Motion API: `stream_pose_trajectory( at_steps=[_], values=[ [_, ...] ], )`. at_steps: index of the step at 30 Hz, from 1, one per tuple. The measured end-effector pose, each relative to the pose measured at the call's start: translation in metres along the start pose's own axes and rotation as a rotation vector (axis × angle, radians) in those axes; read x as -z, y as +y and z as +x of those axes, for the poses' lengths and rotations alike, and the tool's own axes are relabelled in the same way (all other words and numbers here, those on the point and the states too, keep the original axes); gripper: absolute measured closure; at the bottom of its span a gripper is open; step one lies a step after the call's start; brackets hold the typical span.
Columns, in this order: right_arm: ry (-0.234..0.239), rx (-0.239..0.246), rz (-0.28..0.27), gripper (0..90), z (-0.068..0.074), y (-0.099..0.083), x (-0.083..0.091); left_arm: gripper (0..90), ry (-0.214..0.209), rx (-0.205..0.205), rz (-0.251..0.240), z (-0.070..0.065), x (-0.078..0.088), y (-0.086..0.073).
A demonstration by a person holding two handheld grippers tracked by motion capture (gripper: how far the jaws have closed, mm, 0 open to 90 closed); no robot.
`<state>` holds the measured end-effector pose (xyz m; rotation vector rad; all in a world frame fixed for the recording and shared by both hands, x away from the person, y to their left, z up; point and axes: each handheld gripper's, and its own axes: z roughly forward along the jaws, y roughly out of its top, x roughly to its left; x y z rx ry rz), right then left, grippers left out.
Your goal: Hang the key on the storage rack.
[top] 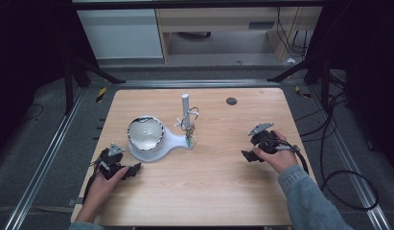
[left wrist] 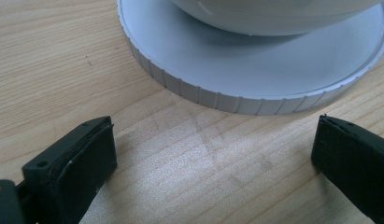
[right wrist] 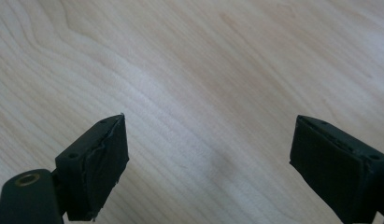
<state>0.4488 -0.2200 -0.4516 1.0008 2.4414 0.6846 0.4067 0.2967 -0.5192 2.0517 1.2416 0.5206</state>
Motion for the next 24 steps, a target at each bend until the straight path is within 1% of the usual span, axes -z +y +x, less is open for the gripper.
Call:
stream_pose_trajectory(
  at_steps=[3, 5, 7, 8, 11, 12, 13, 14, 15, 16, 17, 18, 19, 20, 21, 22, 23, 24],
  values=[
    [0.033, -0.016, 0.013, 11.6, 0.005, -0.012, -0.007, 0.0, 0.0, 0.0, 0.0, 0.0, 0.0, 0.0],
    [0.036, -0.02, 0.015, 11.7, 0.007, -0.018, -0.011, 0.0, 0.0, 0.0, 0.0, 0.0, 0.0, 0.0],
    [0.044, -0.037, 0.019, 11.6, 0.007, -0.024, -0.014, 0.0, 0.001, 0.0, 0.002, 0.0, 0.0, 0.0],
    [0.036, -0.043, 0.021, 11.6, 0.005, -0.028, -0.017, 0.0, 0.002, -0.001, 0.002, 0.0, 0.0, 0.0],
    [0.023, -0.091, -0.004, 11.5, -0.002, -0.036, -0.02, 0.0, 0.001, -0.001, 0.002, 0.0, 0.0, 0.0],
    [0.023, -0.091, -0.004, 11.5, -0.002, -0.036, -0.02, 0.0, 0.001, -0.001, 0.002, 0.0, 0.0, 0.0],
    [0.019, -0.111, -0.01, 11.3, -0.005, -0.038, -0.021, 0.0, 0.002, -0.001, 0.002, 0.0, 0.0, 0.0],
    [0.008, -0.13, -0.024, 10.9, -0.01, -0.041, -0.022, 0.0, 0.002, -0.001, 0.002, 0.0, 0.0, 0.0],
    [-0.003, -0.162, -0.048, 10.6, -0.016, -0.045, -0.024, 0.0, 0.001, -0.001, 0.002, 0.0, 0.0, 0.0],
    [-0.003, -0.162, -0.048, 10.6, -0.016, -0.045, -0.024, 0.0, 0.001, -0.001, 0.002, 0.0, 0.0, 0.0],
    [-0.013, -0.186, -0.061, 10.5, -0.02, -0.047, -0.025, 0.0, 0.001, 0.0, 0.002, 0.0, 0.0, 0.0],
    [-0.034, -0.211, -0.081, 9.9, -0.026, -0.049, -0.027, 0.0, 0.002, -0.001, 0.002, 0.0, 0.0, 0.0],
    [-0.042, -0.233, -0.095, 9.4, -0.028, -0.05, -0.029, 0.0, 0.001, -0.001, 0.002, 0.0, 0.0, 0.0],
    [-0.042, -0.233, -0.095, 9.4, -0.028, -0.05, -0.029, 0.0, 0.001, -0.001, 0.002, 0.0, 0.0, 0.0],
    [-0.03, -0.275, -0.12, 7.2, -0.032, -0.053, -0.033, 0.0, 0.001, -0.001, 0.003, 0.0, 0.0, 0.0],
    [-0.03, -0.275, -0.12, 7.2, -0.032, -0.053, -0.033, 0.0, 0.001, -0.001, 0.003, 0.0, 0.0, 0.0],
    [-0.044, -0.285, -0.149, 6.0, -0.032, -0.054, -0.035, 0.0, 0.002, -0.001, 0.003, 0.0, 0.0, 0.0],
    [-0.044, -0.285, -0.149, 6.0, -0.032, -0.054, -0.035, 0.0, 0.002, -0.001, 0.003, 0.0, 0.0, 0.0]
  ],
)
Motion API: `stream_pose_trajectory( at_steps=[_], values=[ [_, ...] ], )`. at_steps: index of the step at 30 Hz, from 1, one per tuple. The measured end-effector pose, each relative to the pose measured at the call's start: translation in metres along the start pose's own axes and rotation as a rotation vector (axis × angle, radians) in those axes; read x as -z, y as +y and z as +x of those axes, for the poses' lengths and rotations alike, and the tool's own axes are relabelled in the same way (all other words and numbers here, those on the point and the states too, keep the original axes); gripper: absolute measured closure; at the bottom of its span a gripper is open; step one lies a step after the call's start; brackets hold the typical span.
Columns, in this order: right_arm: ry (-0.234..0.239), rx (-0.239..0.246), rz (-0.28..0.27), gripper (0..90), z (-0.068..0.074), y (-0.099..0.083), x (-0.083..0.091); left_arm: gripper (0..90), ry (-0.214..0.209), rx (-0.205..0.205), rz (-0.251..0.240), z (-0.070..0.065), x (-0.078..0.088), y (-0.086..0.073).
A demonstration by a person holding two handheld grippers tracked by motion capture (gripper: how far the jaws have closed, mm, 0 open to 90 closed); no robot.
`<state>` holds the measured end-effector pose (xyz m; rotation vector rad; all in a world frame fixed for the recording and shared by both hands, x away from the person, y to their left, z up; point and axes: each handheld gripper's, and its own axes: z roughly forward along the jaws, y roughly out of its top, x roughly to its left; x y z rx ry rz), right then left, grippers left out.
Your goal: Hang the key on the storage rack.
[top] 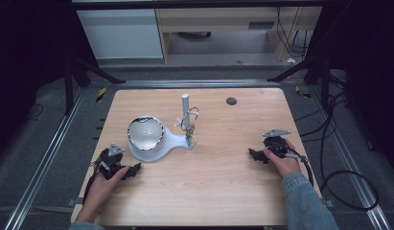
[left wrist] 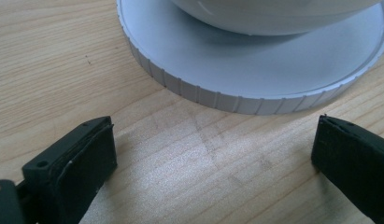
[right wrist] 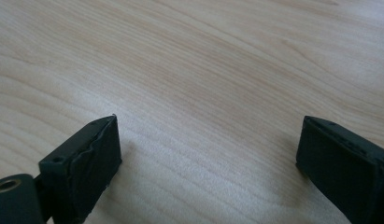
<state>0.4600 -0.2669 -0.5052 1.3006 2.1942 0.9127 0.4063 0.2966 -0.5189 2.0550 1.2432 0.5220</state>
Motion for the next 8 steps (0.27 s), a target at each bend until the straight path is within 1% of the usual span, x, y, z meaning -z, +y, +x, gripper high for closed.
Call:
stream_pose_trajectory(
  at_steps=[1, 4, 8],
  values=[
    [-0.003, -0.001, -0.001, 4.6, -0.0002, 0.0002, -0.001, 0.0, 0.0, 0.0, 0.0, 0.0, 0.0, 0.0],
    [-0.023, -0.026, 0.007, 2.1, 0.0, 0.0006, -0.0018, 0.0, 0.0, 0.0, 0.0, 0.0, 0.0, 0.0],
    [-0.039, -0.038, 0.012, 0.5, 0.0004, 0.0008, -0.0025, 0.0, -0.001, 0.001, 0.0, 0.0, 0.0, 0.0]
  ],
)
